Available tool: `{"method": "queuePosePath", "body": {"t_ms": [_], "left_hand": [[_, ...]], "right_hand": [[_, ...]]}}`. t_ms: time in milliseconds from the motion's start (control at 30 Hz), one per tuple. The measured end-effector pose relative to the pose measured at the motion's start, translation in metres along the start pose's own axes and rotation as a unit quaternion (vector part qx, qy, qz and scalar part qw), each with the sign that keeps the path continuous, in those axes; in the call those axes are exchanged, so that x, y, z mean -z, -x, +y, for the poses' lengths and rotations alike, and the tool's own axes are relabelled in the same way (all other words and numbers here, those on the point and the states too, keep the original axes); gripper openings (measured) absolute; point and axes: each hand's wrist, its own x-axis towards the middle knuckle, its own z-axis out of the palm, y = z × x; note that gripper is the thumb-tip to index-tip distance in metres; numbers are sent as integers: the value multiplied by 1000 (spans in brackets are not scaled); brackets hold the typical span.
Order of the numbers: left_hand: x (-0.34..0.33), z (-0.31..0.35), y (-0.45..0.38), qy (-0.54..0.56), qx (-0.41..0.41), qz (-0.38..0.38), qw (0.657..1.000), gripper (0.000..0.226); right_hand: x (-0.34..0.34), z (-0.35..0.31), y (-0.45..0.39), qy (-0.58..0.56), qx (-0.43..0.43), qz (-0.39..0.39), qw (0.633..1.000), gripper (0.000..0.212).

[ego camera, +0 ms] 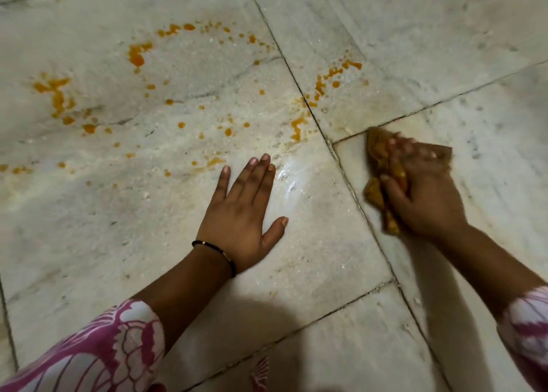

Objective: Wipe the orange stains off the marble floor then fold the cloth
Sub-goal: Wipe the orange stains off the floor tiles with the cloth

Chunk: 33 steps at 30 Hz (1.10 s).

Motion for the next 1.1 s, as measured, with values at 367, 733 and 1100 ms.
{"method": "queuePosePath", "body": {"t_ms": [367,733,1100], "left_hand": [[0,1,1,-18,5,-5,1000,76],[-1,3,2,-25,8,-6,1000,75],[-3,1,1,-21,5,1,1000,75]], "right_hand": [[-18,-65,-31,-29,106,-26,994,66],[-2,-25,-88,-21,-53,7,998,77],[-2,2,11,3,5,2,1000,66]]}}
